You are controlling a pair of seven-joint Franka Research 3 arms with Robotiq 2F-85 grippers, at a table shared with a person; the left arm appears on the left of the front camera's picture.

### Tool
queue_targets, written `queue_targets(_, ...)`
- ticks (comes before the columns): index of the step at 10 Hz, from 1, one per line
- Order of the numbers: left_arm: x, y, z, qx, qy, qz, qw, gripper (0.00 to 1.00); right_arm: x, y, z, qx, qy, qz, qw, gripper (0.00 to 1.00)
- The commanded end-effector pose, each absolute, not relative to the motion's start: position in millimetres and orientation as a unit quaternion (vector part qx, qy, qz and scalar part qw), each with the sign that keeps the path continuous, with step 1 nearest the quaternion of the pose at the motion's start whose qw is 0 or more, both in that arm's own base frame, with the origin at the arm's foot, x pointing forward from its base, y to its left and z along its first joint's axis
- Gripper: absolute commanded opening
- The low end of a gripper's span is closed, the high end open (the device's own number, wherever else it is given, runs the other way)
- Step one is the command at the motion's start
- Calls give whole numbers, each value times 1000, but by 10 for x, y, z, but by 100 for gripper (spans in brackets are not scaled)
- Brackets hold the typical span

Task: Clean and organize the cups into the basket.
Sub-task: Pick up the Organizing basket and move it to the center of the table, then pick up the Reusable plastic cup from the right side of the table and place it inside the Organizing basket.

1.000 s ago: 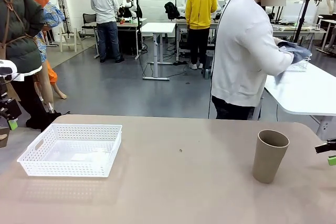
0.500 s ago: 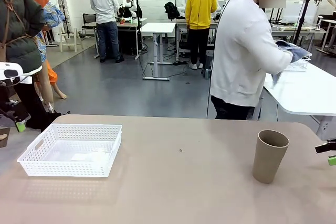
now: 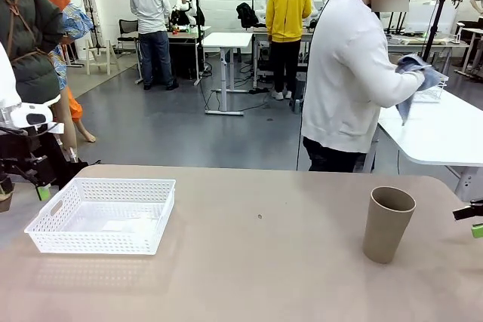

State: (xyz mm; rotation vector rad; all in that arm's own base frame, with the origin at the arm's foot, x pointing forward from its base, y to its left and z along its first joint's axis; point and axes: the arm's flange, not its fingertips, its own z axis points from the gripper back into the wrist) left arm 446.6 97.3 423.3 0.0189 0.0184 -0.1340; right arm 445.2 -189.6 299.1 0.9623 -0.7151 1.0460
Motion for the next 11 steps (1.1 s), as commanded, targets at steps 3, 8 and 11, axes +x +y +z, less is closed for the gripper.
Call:
queue_targets(3,4614,845,4156,14,7,-74,997,100,4453,-1888,3004,435,-322,471,697,100)
queue_targets(8,4692,761,4063,17,5,-67,998,100,4453,-1888,3004,435,-322,471,697,100)
queue_targets(11,4824,718,3833,24,-5,-34,999,100,4453,-1888,3004,435,-322,471,697,100)
